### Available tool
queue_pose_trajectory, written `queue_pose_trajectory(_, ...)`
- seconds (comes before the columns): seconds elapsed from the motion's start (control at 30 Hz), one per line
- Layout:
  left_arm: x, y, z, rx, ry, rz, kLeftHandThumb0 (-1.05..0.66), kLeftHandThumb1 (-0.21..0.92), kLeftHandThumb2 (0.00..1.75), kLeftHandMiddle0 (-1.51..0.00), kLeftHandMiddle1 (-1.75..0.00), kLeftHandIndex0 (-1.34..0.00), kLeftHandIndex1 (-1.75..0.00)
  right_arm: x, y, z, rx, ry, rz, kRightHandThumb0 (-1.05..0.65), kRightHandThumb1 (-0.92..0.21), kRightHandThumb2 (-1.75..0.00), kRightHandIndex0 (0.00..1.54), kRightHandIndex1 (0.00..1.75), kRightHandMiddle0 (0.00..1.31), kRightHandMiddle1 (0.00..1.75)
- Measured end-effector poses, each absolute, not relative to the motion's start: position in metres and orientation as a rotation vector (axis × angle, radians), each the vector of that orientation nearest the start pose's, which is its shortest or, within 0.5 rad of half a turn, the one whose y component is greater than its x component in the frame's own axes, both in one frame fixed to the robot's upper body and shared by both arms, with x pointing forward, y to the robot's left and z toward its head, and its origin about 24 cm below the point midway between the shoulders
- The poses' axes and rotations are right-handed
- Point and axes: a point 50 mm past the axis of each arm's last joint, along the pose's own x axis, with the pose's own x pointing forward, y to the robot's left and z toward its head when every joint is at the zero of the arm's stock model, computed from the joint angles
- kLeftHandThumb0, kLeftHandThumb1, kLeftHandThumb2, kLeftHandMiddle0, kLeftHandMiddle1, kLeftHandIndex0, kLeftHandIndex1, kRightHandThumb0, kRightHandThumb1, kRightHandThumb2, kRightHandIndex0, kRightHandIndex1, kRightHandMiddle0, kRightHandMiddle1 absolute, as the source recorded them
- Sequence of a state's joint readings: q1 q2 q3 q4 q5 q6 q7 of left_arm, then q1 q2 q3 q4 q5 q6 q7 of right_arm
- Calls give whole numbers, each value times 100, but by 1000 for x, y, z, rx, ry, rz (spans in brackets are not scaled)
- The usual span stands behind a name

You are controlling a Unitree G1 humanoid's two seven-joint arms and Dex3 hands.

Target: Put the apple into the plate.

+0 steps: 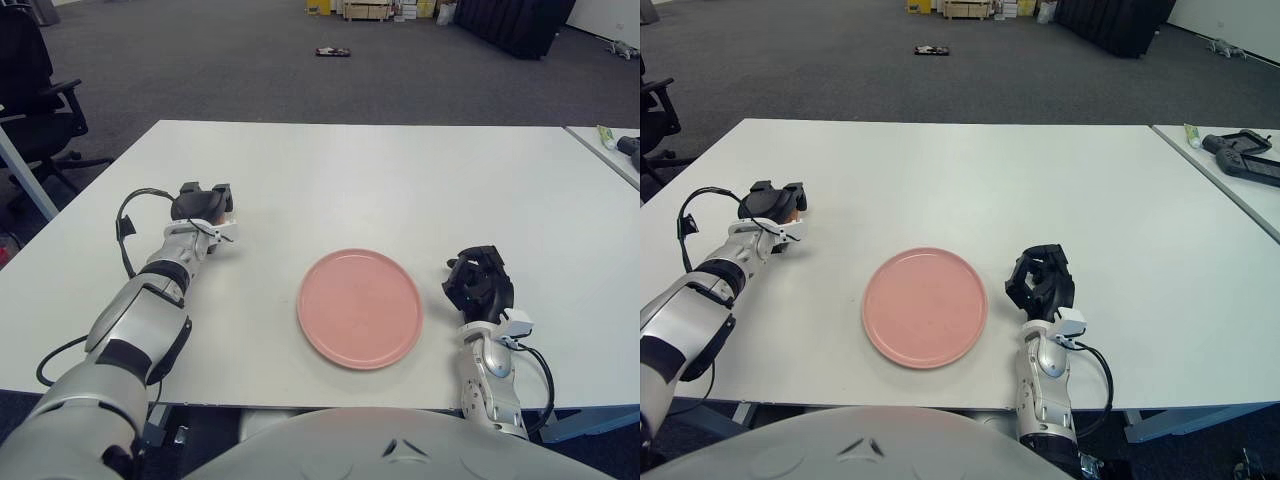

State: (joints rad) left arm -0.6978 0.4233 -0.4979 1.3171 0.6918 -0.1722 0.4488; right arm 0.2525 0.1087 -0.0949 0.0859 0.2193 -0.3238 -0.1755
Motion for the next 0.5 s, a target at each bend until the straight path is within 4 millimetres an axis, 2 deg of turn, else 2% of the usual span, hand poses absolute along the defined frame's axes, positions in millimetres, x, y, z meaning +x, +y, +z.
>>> queue_pose_trajectory(0.5, 334, 235, 4, 1452, 154, -53, 0, 5, 157, -86, -158, -59, -175, 187, -182, -7, 285, 14, -429, -41, -54, -105, 107, 175, 44, 175)
